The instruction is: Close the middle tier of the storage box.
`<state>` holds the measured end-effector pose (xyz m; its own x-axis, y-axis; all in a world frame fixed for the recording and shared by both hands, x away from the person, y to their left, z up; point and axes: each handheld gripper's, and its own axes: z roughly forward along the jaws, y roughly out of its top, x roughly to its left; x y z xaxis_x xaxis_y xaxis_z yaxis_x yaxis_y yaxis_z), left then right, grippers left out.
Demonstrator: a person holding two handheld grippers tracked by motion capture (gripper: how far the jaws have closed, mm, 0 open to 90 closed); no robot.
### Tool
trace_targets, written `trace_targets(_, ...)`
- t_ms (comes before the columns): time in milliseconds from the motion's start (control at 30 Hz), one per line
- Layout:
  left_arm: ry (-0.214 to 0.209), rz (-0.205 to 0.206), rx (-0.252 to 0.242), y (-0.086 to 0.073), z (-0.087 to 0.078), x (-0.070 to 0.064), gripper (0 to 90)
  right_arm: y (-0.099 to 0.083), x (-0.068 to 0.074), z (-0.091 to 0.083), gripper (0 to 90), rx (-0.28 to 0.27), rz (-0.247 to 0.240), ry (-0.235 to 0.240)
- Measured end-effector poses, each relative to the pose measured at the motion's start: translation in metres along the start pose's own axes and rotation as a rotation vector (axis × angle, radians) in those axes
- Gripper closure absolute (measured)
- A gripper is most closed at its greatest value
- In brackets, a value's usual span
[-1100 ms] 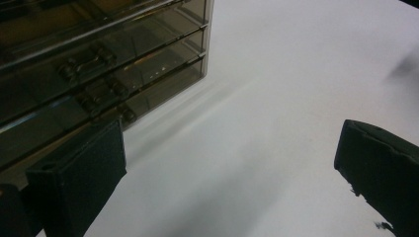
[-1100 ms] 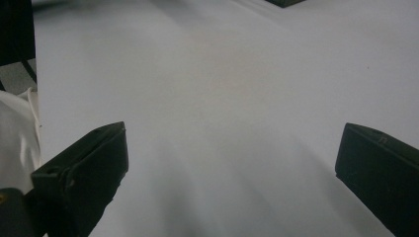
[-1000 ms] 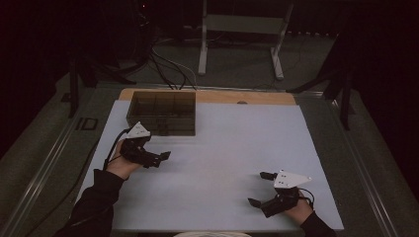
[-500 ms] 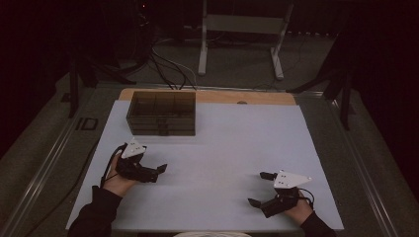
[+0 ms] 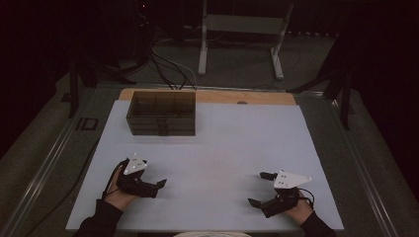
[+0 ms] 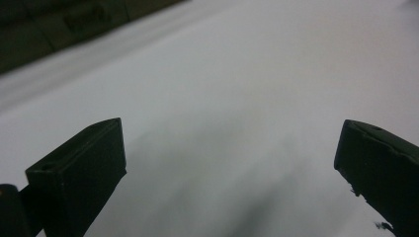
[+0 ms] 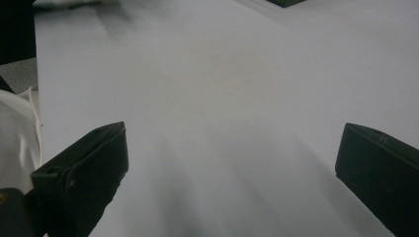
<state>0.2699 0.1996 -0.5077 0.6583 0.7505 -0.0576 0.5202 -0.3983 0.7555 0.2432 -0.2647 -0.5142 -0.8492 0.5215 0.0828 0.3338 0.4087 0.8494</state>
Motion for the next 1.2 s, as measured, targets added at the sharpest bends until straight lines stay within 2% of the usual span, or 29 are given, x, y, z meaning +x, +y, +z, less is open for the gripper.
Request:
trace_targets(33, 0.013, -0.017, -0.008, -0.004, -0.002, 0.0, 0.8, 0.0, 0.0, 0.0, 0.0, -0.001, 0.0, -0.001)
trace_targets(133, 0.009, -0.024, 0.0, -0.008, -0.004, -0.001, 0.8, 0.0, 0.0, -0.001, 0.0, -0.005, 0.004, -0.002)
trace_targets(167, 0.006, 0.002, 0.024, -0.013, -0.006, -0.002, 0.8, 0.0, 0.0, -0.002, 0.0, -0.006, 0.005, -0.004)
trace_targets(267, -0.008, 0.009, 0.031, -0.017, -0.01, -0.001, 0.8, 0.0, 0.0, -0.002, 0.0, -0.009, 0.003, -0.005)
trace_targets(300, -0.002, 0.001, 0.012, -0.018, -0.011, 0.001, 0.8, 0.0, 0.001, -0.002, 0.0, -0.005, -0.002, -0.002)
trace_targets(400, 0.011, 0.004, 0.001, -0.018, -0.009, 0.001, 0.8, 0.0, 0.0, -0.002, 0.0, -0.003, 0.002, -0.002)
trace_targets(433, 0.0, 0.001, -0.015, -0.017, -0.006, 0.0, 0.8, 0.0, 0.0, -0.002, 0.0, -0.006, 0.003, -0.002)
trace_targets(600, -0.011, 0.019, -0.032, -0.014, -0.002, -0.003, 0.8, -0.001, 0.0, -0.002, 0.0, -0.005, 0.002, 0.001)
trace_targets(633, -0.029, 0.026, -0.038, -0.014, -0.001, -0.004, 0.8, -0.001, -0.001, -0.002, 0.0, -0.001, 0.002, 0.003)
trace_targets(767, -0.026, 0.032, -0.024, -0.014, 0.0, -0.004, 0.8, -0.002, -0.002, -0.001, 0.0, -0.002, 0.007, 0.002)
trace_targets(1067, -0.023, 0.011, -0.034, -0.015, -0.001, -0.001, 0.8, -0.002, -0.002, 0.0, 0.0, 0.003, 0.01, 0.003)
trace_targets(1200, -0.025, 0.0, -0.021, -0.016, 0.0, 0.0, 0.8, -0.002, -0.003, 0.0, 0.0, 0.002, 0.013, 0.003)
